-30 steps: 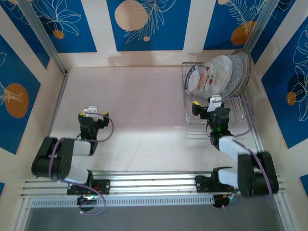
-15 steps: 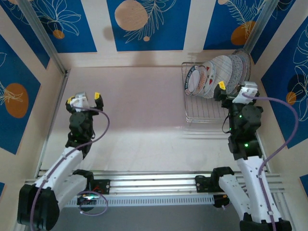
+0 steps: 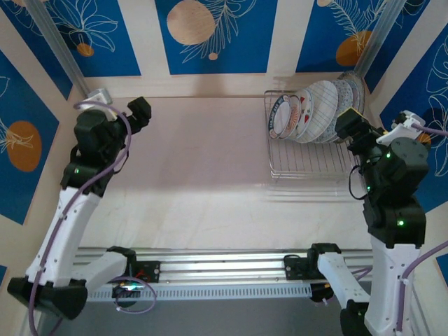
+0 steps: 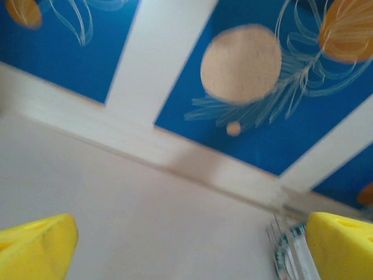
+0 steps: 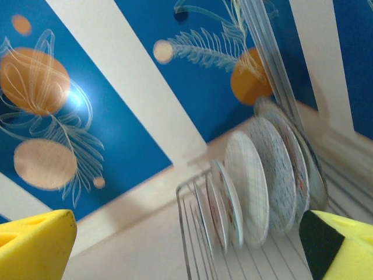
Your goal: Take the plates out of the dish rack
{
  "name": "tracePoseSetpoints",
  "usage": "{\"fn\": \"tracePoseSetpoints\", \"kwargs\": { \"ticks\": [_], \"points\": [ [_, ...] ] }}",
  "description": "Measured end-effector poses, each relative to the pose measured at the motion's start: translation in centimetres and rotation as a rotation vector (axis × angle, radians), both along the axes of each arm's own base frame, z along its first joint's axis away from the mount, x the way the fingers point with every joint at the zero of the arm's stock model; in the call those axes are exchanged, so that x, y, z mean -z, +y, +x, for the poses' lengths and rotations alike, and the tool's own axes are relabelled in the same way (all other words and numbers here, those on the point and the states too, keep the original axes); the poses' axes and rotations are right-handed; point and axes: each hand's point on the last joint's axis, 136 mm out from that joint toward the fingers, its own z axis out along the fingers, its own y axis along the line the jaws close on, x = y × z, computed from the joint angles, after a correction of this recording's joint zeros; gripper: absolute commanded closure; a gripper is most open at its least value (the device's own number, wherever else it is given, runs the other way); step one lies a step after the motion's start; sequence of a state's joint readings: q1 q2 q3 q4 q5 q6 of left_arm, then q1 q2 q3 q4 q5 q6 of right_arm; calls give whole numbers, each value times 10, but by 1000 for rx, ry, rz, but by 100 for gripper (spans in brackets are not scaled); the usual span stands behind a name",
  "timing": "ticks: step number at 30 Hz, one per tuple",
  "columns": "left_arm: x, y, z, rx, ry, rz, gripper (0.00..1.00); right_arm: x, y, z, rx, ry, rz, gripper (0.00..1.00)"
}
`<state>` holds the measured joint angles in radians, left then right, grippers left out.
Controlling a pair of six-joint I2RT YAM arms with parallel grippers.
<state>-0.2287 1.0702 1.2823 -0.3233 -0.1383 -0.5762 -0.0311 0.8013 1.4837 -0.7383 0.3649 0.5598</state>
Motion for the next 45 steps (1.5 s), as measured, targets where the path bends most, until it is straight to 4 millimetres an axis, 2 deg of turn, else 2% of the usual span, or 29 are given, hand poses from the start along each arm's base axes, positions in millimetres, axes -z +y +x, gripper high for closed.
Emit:
{"fn": "tracePoseSetpoints", "kwargs": {
  "ticks": [2, 4, 6, 8, 12, 16, 20, 24, 30, 34, 37, 39, 43, 45],
  "points": [
    [6, -16, 12, 50, 68, -26, 0, -20, 1, 3, -4, 28, -3, 1],
    [16, -30, 14, 92, 134, -37, 0, -38, -1, 10, 5, 50, -18, 0],
    [24, -51, 9, 152, 187, -35, 0, -47, -5, 17, 19, 92, -39, 0],
    [30, -84, -2, 242, 228, -25, 0, -48, -7, 29, 30, 145, -65, 0],
    [42, -139, -21, 394, 279, 7, 0, -33, -11, 64, 37, 271, -106, 1],
    [56, -176, -31, 488, 317, 57, 0, -12, -12, 109, 33, 382, -142, 1],
    [60, -199, -38, 553, 323, 102, 0, 10, -19, 147, 43, 468, -179, 1],
    [52, -210, -42, 595, 296, 124, 0, 38, -43, 162, 92, 561, -165, 1],
    [50, -212, -45, 630, 278, 158, 0, 77, -80, 158, 181, 696, -125, 0],
    [42, -206, -52, 645, 243, 187, 0, 116, -88, 154, 182, 787, -131, 3],
    [34, -198, -62, 653, 211, 193, 0, 140, -92, 149, 156, 823, -142, 11],
    [32, -192, -69, 656, 196, 199, 0, 146, -97, 148, 140, 816, -134, 17],
    [37, -183, -80, 663, 189, 202, 0, 145, -119, 149, 139, 773, -102, 27],
    [43, -181, -84, 672, 196, 209, 0, 147, -128, 149, 131, 755, -78, 28]
  ]
}}
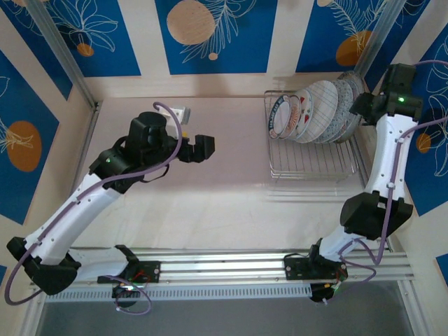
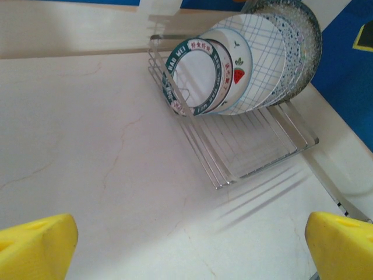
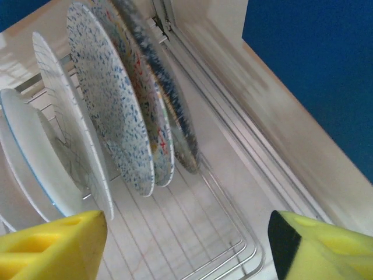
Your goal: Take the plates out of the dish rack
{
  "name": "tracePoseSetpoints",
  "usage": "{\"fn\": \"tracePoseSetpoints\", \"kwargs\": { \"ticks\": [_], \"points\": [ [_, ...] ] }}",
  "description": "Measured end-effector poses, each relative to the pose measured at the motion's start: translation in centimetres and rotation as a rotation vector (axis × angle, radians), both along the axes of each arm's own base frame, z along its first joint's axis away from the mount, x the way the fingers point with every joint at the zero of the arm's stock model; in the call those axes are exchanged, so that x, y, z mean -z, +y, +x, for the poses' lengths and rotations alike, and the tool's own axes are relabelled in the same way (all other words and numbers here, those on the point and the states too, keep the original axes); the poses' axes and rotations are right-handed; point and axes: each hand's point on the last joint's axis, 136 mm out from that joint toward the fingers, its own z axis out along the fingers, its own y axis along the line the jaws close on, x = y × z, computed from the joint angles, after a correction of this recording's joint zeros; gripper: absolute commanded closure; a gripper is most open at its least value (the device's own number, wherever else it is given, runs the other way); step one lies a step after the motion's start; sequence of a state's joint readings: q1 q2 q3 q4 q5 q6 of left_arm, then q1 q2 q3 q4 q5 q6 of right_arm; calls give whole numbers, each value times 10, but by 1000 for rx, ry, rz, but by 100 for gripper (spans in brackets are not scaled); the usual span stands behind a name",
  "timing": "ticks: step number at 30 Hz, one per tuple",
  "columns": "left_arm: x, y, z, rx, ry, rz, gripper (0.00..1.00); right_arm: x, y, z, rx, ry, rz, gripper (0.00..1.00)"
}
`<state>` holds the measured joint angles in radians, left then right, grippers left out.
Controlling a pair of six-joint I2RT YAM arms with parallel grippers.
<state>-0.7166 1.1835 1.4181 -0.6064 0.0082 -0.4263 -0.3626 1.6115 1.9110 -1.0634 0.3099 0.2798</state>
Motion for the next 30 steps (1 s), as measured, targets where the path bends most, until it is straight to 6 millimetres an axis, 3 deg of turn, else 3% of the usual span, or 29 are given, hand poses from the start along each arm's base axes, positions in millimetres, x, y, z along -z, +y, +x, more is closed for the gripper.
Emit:
{"fn": "tracePoseSetpoints", "kwargs": {
  "ticks": [4, 15, 23, 30],
  "points": [
    [3, -1, -4, 24, -5, 12, 0, 12, -9, 2, -11, -4, 36, 30],
    [-9, 7, -14, 59, -76, 36, 0, 31, -10, 33, -84, -33, 77, 46],
    [-5, 6, -14, 64, -69, 40, 0, 52, -22, 56, -77, -7, 92, 52],
    [0, 7, -14, 64, -59, 47, 0, 57, -30, 78, -87, -14, 81, 59]
  ]
}}
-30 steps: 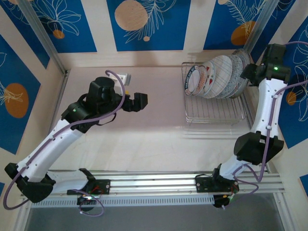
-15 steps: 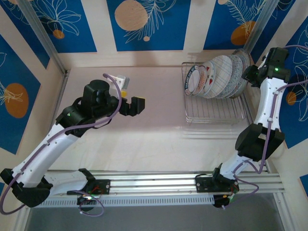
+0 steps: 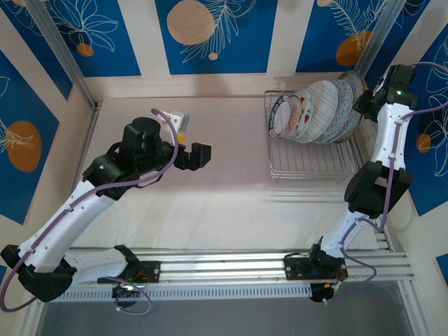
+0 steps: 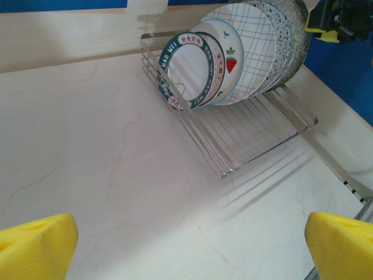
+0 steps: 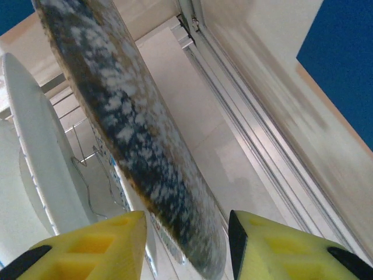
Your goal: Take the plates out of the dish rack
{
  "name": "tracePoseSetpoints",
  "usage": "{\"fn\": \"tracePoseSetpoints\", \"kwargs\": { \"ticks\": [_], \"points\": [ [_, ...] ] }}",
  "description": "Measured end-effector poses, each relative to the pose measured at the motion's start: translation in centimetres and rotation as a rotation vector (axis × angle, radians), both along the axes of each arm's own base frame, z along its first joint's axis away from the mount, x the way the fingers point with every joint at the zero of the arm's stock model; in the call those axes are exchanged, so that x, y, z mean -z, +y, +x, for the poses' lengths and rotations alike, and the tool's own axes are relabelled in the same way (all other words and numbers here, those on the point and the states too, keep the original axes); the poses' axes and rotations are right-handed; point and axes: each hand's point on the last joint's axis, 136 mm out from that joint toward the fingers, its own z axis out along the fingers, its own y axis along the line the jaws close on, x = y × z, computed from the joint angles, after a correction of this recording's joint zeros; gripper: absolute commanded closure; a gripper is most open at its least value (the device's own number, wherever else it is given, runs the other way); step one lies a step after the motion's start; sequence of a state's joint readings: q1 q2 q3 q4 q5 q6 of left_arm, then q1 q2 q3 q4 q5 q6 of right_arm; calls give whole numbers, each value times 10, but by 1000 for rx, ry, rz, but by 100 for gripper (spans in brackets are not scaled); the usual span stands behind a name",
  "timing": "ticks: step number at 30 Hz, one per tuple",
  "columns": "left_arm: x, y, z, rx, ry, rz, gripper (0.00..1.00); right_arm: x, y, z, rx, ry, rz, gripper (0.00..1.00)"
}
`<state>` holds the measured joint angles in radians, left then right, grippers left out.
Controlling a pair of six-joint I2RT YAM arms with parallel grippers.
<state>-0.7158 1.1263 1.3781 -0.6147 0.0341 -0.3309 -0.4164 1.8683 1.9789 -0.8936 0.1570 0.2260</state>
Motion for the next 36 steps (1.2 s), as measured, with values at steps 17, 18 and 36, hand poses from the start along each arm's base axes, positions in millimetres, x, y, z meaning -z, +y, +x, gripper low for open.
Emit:
{"fn": "tracePoseSetpoints", "kwargs": {
  "ticks": [17, 18, 36],
  "points": [
    [6, 9, -6, -24, 22, -21, 0, 10, -4, 19, -30, 13, -32, 71],
    [6, 10, -6, -26, 23, -21, 0, 10, -4, 19, -30, 16, -39, 72],
    [12, 11, -3, -37, 46, -40, 0, 10, -6, 19, -58, 95, -202, 75]
  ]
}}
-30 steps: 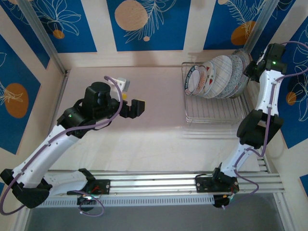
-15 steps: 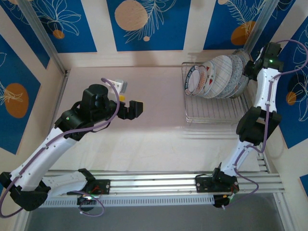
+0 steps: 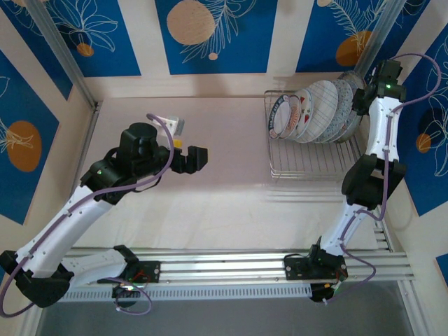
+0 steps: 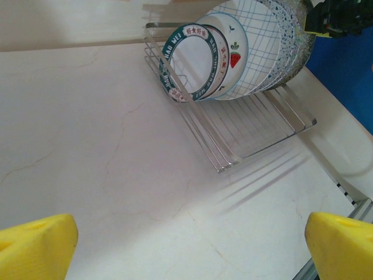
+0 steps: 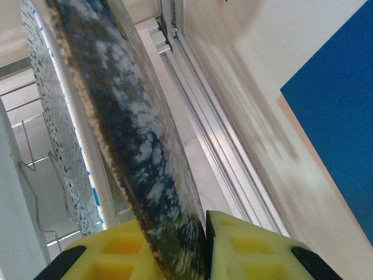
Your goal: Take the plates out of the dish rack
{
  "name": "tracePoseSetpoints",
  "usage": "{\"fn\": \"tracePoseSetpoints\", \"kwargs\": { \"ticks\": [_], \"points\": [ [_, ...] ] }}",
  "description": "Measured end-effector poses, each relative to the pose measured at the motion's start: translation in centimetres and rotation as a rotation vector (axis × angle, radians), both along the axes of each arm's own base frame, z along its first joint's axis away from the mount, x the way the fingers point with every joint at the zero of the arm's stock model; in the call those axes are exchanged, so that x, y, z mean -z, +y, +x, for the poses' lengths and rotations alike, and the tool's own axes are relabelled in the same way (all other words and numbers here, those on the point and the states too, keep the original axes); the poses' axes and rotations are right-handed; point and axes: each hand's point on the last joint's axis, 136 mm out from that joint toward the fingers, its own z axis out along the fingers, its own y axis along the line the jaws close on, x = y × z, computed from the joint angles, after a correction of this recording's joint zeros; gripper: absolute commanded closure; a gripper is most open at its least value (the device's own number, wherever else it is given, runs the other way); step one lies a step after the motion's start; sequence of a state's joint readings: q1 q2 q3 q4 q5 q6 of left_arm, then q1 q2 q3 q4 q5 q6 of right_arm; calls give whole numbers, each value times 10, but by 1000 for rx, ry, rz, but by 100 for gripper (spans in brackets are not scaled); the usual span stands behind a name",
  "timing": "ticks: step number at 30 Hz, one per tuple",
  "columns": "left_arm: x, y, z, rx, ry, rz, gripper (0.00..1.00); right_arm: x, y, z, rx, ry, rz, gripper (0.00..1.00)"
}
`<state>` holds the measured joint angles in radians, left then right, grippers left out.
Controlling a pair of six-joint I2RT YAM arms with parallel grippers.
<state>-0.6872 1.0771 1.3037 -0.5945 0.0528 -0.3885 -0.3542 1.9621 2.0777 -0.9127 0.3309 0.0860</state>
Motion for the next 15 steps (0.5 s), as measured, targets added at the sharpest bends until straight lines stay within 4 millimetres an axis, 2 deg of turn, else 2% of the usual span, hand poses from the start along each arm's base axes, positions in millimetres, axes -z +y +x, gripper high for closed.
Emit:
{"fn": "tracePoseSetpoints", "kwargs": {
  "ticks": [12, 15],
  "points": [
    [4, 2, 3, -8, 11, -12, 0, 0, -4, 8, -45, -3, -30, 75],
    [4, 2, 3, -12, 12, -26, 0, 0, -4, 9, -56, -3, -30, 72]
  ]
}}
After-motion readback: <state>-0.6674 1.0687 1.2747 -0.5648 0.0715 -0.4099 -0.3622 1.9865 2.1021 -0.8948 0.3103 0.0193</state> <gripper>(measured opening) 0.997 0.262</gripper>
